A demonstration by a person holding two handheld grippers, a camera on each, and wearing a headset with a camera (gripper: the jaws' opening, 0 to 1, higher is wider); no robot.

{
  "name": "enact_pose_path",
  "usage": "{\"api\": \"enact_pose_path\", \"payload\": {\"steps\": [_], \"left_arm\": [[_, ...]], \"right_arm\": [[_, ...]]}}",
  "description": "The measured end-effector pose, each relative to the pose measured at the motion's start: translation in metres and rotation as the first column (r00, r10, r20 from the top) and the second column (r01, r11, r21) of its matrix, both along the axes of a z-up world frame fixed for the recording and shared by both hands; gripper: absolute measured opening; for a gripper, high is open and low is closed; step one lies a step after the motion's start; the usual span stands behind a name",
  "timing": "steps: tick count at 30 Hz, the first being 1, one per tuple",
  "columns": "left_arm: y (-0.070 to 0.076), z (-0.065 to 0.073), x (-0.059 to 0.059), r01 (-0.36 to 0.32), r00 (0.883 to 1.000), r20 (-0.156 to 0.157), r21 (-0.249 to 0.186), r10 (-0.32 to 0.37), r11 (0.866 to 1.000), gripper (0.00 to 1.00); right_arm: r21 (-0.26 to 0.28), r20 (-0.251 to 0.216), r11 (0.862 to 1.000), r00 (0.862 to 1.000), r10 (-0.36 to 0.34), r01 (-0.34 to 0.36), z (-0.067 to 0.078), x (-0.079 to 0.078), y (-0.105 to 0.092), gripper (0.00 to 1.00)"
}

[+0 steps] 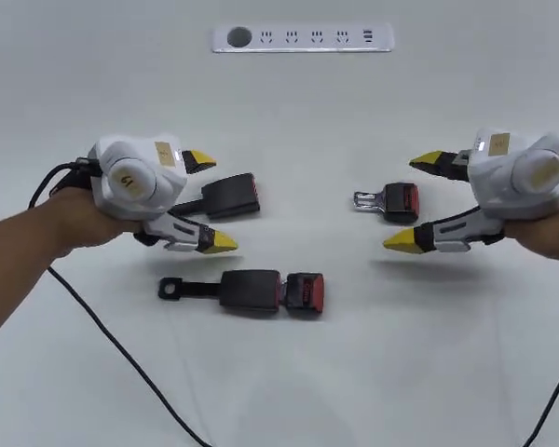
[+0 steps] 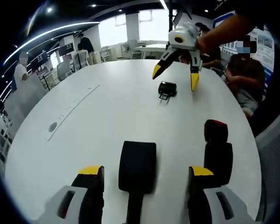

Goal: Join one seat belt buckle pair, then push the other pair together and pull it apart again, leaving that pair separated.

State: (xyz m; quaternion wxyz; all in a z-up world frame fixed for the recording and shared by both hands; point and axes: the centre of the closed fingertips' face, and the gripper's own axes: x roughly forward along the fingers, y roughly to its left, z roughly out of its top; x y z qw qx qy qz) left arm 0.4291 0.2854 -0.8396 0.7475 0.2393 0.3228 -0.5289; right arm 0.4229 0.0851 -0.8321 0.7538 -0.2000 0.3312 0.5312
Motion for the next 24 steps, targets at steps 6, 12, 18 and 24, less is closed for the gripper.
{"api": "enact_pose_path", "payload": {"steps": [6, 12, 18, 24], "left_arm": [[-0.002, -0.006, 0.003, -0.015, 1.0, -0.024, 0.002, 0.015, 1.0, 0.72], [0.001, -0.012, 0.003, -0.018, 0.999, -0.04, 0.008, 0.019, 1.0, 0.6], [0.005, -0.018, 0.003, -0.005, 0.999, -0.037, 0.019, 0.006, 1.0, 0.55], [0.009, -0.016, 0.005, 0.015, 1.0, -0.027, 0.02, -0.014, 1.0, 0.35]], "right_arm": [[-0.015, -0.064, 0.999, 0.997, 0.043, -0.044, -0.013, -0.001, -0.006, 0.7], [-0.036, -0.073, 0.997, 0.995, 0.067, -0.07, -0.019, 0.003, -0.008, 0.62], [-0.062, -0.074, 0.994, 0.993, 0.09, -0.095, -0.022, 0.004, -0.011, 0.52], [-0.09, -0.071, 0.983, 0.986, 0.153, -0.159, -0.026, 0.001, -0.013, 0.43]]}}
